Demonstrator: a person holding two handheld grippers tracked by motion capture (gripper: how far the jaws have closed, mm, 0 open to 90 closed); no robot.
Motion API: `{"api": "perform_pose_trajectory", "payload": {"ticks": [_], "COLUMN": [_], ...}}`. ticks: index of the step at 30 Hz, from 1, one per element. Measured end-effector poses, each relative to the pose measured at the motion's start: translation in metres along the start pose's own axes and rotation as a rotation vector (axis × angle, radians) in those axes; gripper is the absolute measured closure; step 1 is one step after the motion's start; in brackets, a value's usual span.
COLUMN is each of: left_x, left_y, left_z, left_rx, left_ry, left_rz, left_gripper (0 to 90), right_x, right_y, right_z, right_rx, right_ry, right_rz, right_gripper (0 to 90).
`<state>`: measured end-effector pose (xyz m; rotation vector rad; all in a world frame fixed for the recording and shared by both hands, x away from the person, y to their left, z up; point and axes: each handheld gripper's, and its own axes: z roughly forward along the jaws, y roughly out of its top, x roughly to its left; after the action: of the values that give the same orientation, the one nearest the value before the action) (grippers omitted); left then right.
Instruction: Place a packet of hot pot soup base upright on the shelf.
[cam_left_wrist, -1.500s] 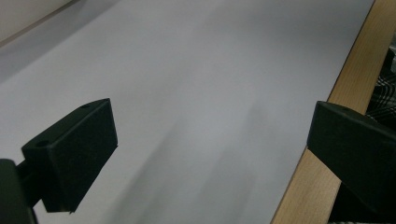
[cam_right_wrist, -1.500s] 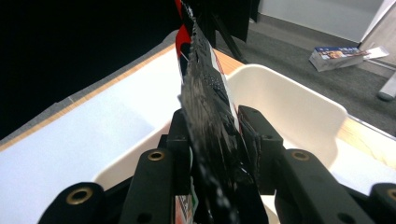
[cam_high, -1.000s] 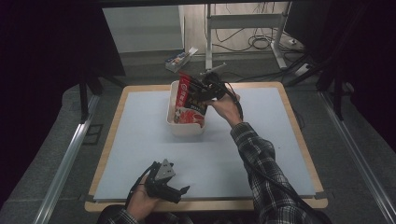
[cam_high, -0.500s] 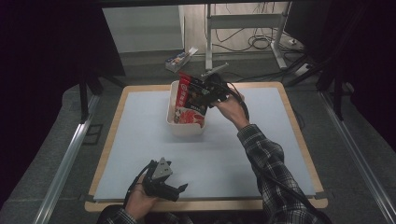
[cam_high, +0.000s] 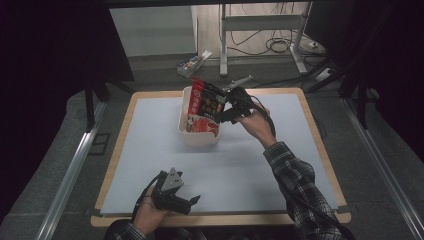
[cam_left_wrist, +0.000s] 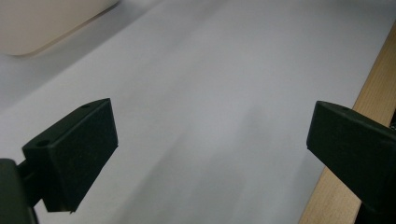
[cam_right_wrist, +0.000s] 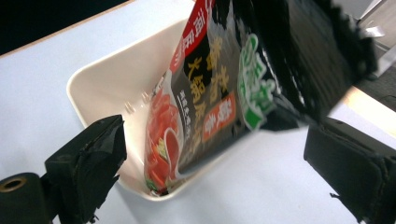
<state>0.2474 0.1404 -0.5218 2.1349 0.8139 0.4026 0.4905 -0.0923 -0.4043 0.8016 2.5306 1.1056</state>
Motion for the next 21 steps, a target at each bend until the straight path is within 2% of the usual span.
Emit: {"api": "perform_pose_trajectory", "payload": {"ticks": [13,21], "left_x": [0.002,0.002], "left_y": [0.001,-0.001], "left_z": [-0.003,-0.001], "left_rx": [-0.005,-0.008], "left_ry": [0.018,0.010], "left_rz": [0.000,-0.008], "left_gripper": [1.6,1.5], "right_x": [0.004,0.003], "right_y": [-0.019,-0.035], "right_z": [-0.021,-0.046], "right_rx": [0.003,-0.007], "right_ry": [-0.001,-0.013], "right_rz": [-0.007,0.001], "right_gripper": [4.3,0.6]}}
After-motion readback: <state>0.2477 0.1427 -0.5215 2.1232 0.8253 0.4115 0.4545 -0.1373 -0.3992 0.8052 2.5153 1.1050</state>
